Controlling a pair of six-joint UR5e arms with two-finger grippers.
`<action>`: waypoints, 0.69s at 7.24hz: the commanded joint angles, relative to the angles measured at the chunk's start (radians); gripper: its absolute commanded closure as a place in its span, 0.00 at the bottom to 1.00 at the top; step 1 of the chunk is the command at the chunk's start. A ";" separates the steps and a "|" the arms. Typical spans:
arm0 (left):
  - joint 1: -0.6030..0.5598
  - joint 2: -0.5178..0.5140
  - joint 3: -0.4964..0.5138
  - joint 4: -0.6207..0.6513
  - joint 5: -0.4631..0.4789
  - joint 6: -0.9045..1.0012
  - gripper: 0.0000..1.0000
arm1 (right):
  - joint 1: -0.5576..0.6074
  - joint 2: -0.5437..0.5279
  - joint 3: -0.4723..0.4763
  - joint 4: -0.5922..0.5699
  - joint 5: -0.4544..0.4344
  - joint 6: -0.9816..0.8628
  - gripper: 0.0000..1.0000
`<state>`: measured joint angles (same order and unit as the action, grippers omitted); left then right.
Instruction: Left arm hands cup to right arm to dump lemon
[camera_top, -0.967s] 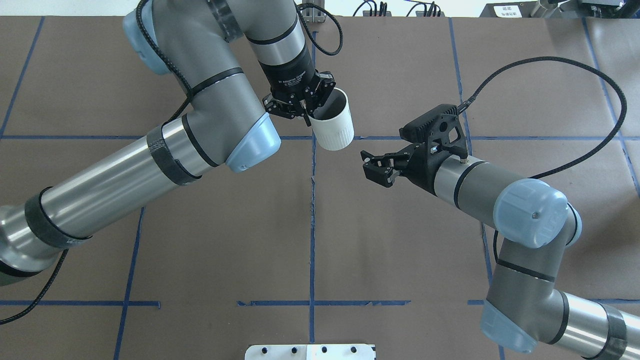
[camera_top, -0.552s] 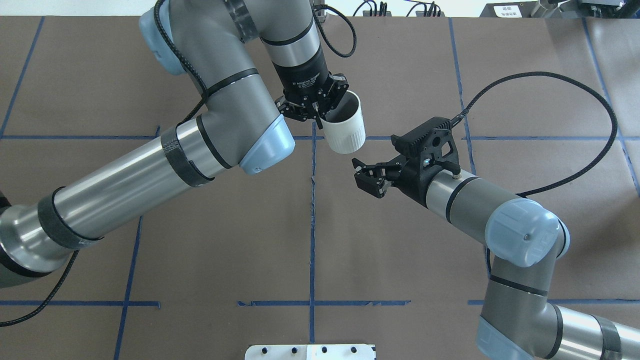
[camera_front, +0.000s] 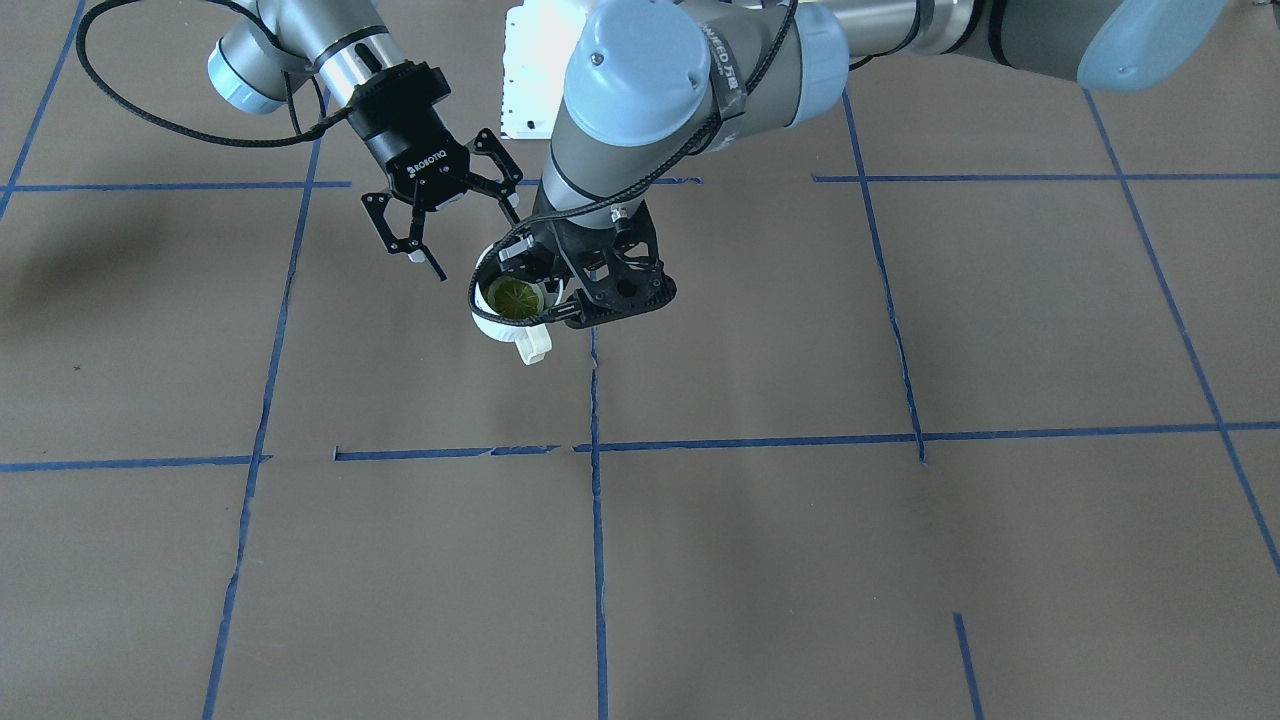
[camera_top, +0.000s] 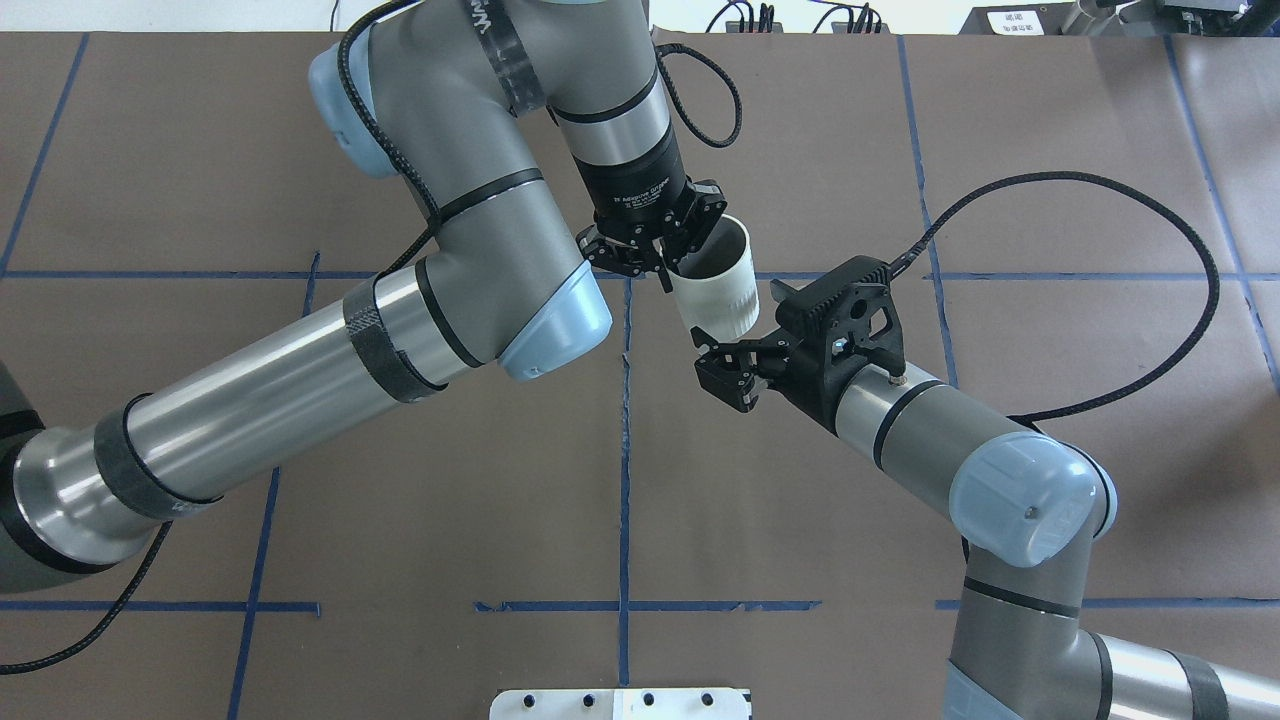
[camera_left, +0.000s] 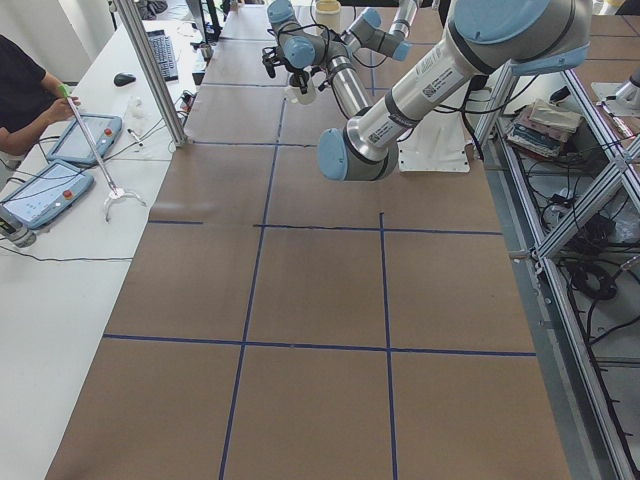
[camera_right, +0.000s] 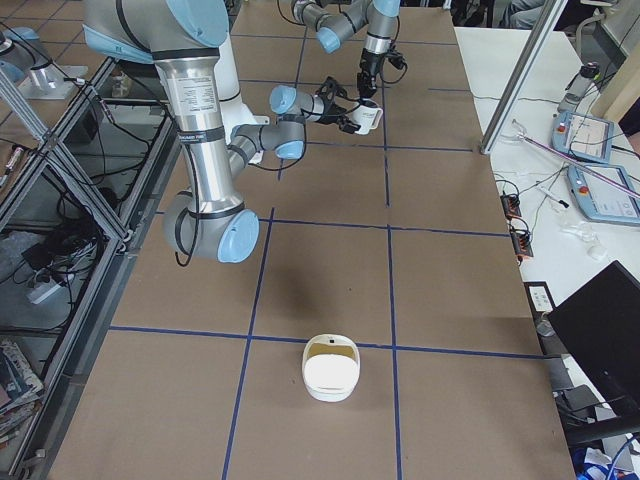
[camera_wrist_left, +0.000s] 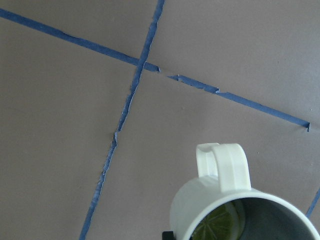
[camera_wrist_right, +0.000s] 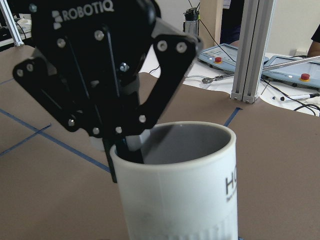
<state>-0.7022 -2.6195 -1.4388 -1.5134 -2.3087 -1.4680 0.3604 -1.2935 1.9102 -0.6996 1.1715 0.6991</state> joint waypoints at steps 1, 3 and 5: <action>0.004 0.001 -0.014 0.006 -0.037 -0.003 1.00 | -0.001 0.000 -0.005 0.000 -0.007 0.000 0.00; 0.012 0.001 -0.015 0.006 -0.060 -0.003 1.00 | -0.001 0.000 -0.007 0.002 -0.009 0.002 0.00; 0.023 -0.001 -0.028 0.004 -0.069 -0.003 1.00 | -0.003 0.002 -0.007 0.003 -0.009 0.002 0.00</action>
<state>-0.6870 -2.6195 -1.4583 -1.5089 -2.3715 -1.4711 0.3583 -1.2921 1.9040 -0.6978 1.1629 0.7008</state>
